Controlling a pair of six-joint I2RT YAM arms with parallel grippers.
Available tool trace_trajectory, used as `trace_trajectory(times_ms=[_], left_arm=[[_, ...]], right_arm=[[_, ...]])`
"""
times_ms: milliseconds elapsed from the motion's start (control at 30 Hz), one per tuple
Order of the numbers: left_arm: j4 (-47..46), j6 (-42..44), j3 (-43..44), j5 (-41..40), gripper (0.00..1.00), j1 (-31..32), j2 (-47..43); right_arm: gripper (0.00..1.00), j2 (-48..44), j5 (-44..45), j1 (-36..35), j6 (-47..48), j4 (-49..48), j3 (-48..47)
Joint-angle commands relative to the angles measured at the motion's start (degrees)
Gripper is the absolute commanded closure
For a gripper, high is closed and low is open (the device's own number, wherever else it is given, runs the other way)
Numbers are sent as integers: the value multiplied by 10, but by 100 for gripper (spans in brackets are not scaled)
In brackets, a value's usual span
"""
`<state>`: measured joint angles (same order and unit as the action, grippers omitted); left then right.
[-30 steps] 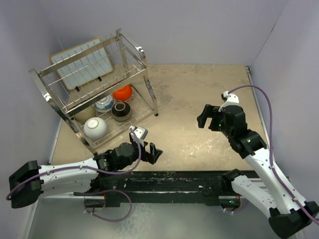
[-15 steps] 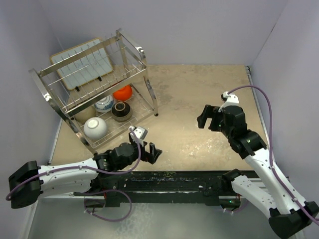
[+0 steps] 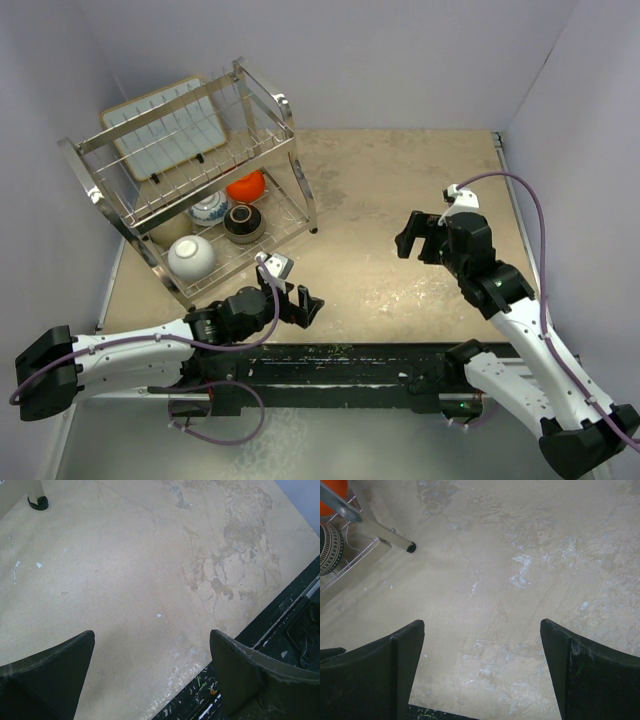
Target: Load the bowls into the dish rack
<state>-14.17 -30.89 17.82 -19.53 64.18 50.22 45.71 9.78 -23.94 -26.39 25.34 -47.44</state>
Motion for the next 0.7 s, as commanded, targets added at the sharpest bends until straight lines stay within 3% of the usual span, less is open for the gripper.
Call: trace_trajectory(times_ms=[0,667], left_arm=[[-10,-6,10,-8,1,2,-9],[-8,-7,6,-14,1,2,-13]], right_arm=[[1,-5,10,2,9,-21,1],[1,-2,12,2,13,-22,1]])
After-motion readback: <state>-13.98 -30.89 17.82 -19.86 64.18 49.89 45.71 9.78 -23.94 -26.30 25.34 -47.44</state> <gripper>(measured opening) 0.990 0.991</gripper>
